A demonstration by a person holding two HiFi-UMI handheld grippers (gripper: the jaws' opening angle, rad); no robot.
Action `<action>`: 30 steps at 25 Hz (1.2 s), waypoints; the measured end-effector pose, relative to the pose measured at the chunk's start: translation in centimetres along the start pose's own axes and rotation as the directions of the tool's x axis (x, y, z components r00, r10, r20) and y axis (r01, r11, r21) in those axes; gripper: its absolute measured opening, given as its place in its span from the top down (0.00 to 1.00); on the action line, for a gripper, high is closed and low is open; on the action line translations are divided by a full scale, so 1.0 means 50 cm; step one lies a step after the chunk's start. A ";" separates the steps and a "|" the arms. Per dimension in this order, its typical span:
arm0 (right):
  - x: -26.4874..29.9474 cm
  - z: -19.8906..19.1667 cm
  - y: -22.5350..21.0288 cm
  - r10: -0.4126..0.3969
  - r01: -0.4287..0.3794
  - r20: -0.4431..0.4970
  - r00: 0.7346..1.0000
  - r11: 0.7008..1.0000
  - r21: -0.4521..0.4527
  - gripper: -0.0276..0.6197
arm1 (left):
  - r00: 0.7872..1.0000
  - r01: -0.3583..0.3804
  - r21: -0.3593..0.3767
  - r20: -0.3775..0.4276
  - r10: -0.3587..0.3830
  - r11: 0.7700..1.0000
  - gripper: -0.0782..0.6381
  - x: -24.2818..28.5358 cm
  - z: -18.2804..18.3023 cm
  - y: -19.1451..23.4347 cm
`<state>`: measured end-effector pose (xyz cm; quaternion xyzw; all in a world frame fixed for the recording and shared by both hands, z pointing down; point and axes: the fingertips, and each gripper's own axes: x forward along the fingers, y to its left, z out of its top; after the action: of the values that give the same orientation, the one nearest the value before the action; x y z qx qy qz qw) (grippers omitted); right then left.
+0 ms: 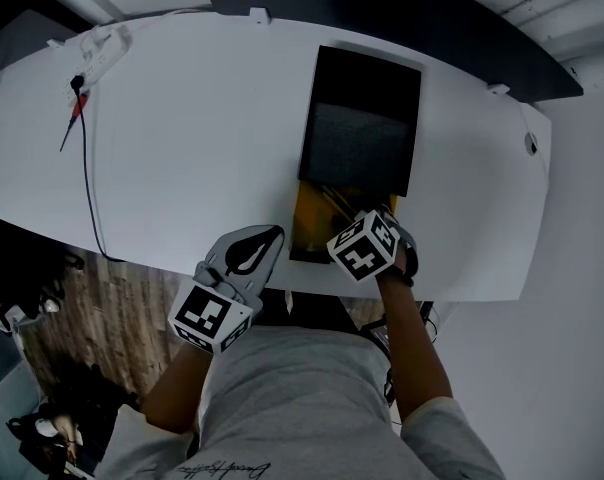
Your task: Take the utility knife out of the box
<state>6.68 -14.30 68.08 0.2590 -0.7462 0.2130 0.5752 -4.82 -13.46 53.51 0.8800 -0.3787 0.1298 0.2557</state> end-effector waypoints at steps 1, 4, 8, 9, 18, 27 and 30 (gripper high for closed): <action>0.000 0.000 0.000 0.000 0.000 -0.005 1.000 1.000 0.000 0.67 | 1.000 0.000 -0.002 0.000 0.000 1.000 0.89 0.000 0.000 0.001; 0.000 0.000 0.001 -0.006 0.006 -0.012 1.000 1.000 -0.002 0.68 | 1.000 0.000 -0.008 0.004 0.000 1.000 0.89 -0.001 0.000 0.003; 0.002 0.001 0.006 -0.016 0.015 -0.022 1.000 1.000 -0.014 0.73 | 1.000 0.001 -0.008 0.001 -0.001 1.000 0.89 -0.002 -0.003 0.005; 0.002 0.001 0.009 -0.021 0.020 -0.028 0.999 1.000 -0.024 0.75 | 1.000 0.002 -0.009 0.001 -0.001 1.000 0.89 -0.002 -0.003 0.005; 0.002 0.002 0.013 -0.023 0.021 -0.047 0.999 0.998 -0.053 0.75 | 1.000 0.006 -0.014 -0.003 -0.006 1.000 0.89 -0.005 -0.006 0.005; 0.000 0.001 0.010 -0.026 0.026 -0.015 1.000 1.000 -0.016 0.75 | 1.000 -0.002 -0.015 -0.005 0.002 1.000 0.89 -0.013 -0.008 0.011; -0.009 0.001 0.014 -0.022 0.022 0.004 1.000 1.000 0.000 0.75 | 1.000 -0.006 -0.013 -0.002 0.006 1.000 0.89 -0.016 -0.004 0.013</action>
<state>6.30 -13.75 67.61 0.2676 -0.7444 0.2061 0.5760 -5.83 -13.24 53.58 0.8772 -0.3817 0.1288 0.2613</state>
